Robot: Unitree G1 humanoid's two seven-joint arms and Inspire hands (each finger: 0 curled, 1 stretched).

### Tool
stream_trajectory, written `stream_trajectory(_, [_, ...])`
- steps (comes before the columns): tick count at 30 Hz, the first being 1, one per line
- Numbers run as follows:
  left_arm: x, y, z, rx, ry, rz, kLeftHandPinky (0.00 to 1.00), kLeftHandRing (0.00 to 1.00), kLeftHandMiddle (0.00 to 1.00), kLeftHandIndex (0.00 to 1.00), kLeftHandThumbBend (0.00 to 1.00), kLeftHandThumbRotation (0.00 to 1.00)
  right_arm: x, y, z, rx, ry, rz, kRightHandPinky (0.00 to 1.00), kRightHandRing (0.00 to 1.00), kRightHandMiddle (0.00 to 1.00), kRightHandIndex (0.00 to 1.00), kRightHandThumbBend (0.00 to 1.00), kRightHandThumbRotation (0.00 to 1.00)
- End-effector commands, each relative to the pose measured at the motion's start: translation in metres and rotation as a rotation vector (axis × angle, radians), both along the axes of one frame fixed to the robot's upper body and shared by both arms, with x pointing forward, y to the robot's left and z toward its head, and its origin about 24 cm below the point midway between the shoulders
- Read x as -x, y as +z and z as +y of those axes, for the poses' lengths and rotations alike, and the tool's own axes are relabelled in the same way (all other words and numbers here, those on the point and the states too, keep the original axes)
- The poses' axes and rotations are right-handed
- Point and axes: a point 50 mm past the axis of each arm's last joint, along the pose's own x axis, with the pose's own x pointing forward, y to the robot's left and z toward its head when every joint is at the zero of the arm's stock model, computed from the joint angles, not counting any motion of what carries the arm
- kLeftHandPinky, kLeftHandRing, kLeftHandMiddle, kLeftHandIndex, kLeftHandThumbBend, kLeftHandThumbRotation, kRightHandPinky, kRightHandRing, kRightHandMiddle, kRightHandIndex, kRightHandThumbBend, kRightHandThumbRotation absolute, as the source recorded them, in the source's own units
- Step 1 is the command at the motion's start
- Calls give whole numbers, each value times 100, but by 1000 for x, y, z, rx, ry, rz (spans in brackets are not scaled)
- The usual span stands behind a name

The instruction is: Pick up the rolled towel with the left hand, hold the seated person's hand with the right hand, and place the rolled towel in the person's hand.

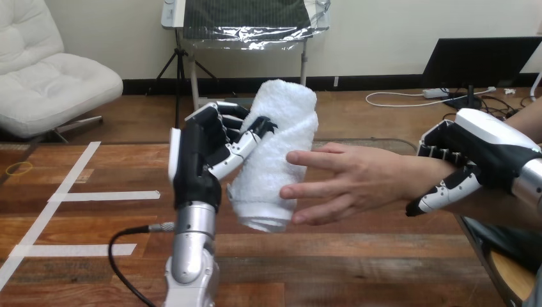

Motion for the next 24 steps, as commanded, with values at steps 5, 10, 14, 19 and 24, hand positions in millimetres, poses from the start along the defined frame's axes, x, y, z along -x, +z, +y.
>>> stream_trajectory(5, [-24, 45, -28, 86, -30, -162, 27, 31, 38, 42, 54, 0, -15, 23, 15, -56, 10, -105, 31, 32, 36, 36, 92, 19])
stream_trajectory(10, [-23, 44, -36, 109, -40, -151, 27, 31, 38, 42, 54, 0, -16, 23, 17, -52, 8, -102, 31, 32, 37, 36, 92, 18])
stream_trajectory(14, [-22, 44, -44, 112, -47, -148, 27, 31, 38, 42, 54, 0, -16, 24, 18, -49, 11, -104, 31, 32, 37, 36, 92, 18])
stream_trajectory(19, [-19, 44, -54, 129, -59, -146, 27, 31, 38, 43, 53, 0, -16, 24, 17, -56, 12, -106, 31, 32, 36, 36, 92, 20])
stream_trajectory(24, [-17, 44, -63, 160, -67, -140, 27, 31, 38, 42, 53, 0, -16, 23, 17, -51, 10, -104, 31, 32, 36, 36, 92, 20])
